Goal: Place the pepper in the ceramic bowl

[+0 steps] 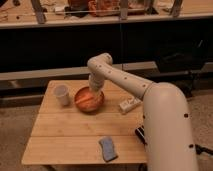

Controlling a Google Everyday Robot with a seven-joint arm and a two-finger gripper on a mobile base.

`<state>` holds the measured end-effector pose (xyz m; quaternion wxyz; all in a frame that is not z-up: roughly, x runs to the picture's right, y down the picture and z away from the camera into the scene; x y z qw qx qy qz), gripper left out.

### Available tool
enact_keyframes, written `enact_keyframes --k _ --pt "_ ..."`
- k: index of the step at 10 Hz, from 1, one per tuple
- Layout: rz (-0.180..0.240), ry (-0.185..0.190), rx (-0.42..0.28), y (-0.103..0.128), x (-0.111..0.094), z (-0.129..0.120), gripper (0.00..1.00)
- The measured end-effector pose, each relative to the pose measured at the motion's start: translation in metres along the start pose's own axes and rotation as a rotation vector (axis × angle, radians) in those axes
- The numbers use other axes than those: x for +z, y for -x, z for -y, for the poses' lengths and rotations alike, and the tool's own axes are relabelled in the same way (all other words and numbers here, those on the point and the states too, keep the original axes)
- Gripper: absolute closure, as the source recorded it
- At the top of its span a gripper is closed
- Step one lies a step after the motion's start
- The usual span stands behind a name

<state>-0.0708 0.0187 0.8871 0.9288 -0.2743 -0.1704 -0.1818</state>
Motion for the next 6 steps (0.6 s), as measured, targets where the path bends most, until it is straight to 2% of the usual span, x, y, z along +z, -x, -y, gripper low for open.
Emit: enact_keyframes --k 4,6 --pt "0.002 0.003 0.001 -0.0008 0.0014 -0.0002 0.67" --pt "0.002 0.004 0.001 -0.0016 0.0023 -0.0003 0.59"
